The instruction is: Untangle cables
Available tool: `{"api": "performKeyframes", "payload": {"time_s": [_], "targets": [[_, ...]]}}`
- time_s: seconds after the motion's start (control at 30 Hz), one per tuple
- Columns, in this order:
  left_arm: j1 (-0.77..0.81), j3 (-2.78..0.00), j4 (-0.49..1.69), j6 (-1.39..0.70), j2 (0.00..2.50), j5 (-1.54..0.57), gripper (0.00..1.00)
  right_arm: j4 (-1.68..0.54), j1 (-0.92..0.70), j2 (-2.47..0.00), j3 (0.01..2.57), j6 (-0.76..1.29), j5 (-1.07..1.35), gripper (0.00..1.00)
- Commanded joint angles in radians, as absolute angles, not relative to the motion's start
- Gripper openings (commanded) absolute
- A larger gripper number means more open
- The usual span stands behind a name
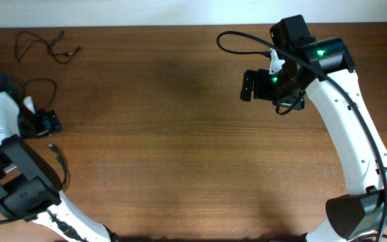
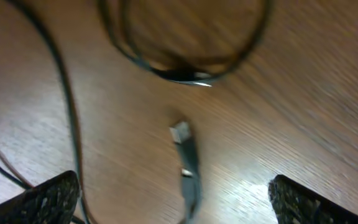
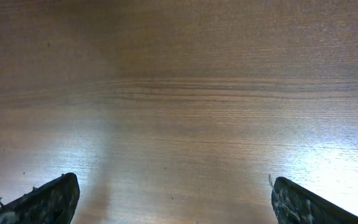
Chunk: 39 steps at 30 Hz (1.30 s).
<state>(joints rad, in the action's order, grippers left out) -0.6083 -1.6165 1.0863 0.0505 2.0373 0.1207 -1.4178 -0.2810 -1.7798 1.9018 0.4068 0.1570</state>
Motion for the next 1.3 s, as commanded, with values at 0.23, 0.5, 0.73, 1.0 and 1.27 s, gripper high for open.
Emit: {"api": "performKeyframes", "payload": {"time_s": [0.23,0.5,0.73,1.0,1.27], "targets": [[-0.855,-1.618,0.978,-0.031,2.048,0.097,0.9,-1.418,-0.279,-1.782,1.914,0.397,0.145,0.98],[-1.006,-1.618,0.921,-0.064,2.133,0.096,0.87,-1.418,-0.279,-1.782,1.914,0.397,0.145,0.98],[-1.109,-1.618,0.858,-0.064,2.197,0.091,0.76,-1.418,-0.279,-1.782,1.914,0.397,0.145,0.98],[-1.173,-1.618,0.754,-0.063,2.22,-0.038,0.52,-1.418,-0.279,-1.782,1.914,0.397,0.145,0.98],[-1.198,-1.638,0.73,-0.053,2.241,-0.038,0.08,-1.418,-0.279,-1.782,1.914,0.397,0.145,0.98]]}}
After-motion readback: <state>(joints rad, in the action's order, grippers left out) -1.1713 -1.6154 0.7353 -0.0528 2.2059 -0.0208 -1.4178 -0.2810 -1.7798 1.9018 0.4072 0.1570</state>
